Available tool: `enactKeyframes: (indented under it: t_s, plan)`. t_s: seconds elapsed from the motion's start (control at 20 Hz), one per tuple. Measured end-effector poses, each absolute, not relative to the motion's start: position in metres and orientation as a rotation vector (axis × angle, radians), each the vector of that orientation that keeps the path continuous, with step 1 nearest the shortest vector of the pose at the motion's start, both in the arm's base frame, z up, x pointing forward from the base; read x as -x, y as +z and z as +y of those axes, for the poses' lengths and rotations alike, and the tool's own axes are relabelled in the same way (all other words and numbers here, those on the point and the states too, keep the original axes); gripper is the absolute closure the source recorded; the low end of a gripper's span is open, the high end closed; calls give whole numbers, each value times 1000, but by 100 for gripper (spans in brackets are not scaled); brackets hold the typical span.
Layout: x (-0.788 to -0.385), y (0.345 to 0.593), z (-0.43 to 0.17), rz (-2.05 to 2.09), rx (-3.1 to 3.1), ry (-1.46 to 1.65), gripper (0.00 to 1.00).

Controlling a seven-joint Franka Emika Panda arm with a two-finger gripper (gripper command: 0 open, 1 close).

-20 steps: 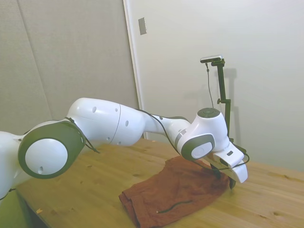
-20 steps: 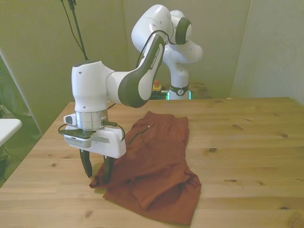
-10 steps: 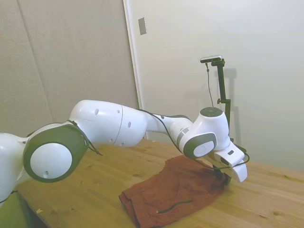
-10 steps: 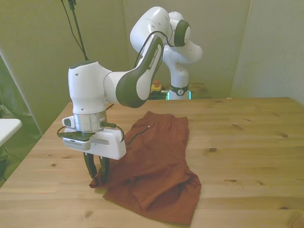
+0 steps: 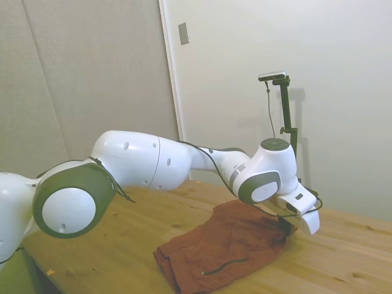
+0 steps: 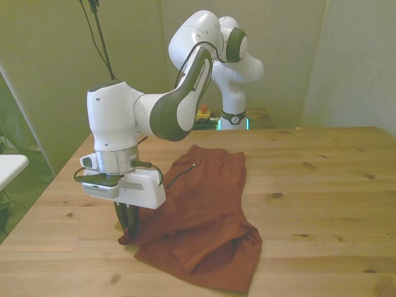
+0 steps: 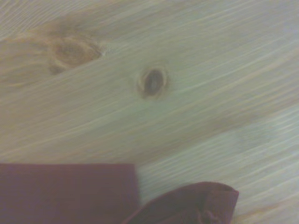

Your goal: Unfold the shorts

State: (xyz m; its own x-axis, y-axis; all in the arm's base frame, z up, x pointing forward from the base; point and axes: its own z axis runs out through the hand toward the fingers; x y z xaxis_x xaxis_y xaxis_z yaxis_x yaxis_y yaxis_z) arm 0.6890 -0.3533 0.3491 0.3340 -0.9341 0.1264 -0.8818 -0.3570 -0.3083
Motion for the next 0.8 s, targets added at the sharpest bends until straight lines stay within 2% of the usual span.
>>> enactKeyframes:
  t_s: [0.2,0.3,0.55,0.8]
  plan:
    - [-690,354,-349,1624,2418,-412,100]
    - [-691,368,-342,1599,2417,-415,100]
    - [-684,434,-303,1489,2407,-450,100]
    - [-687,501,-228,1364,2420,-492,100]
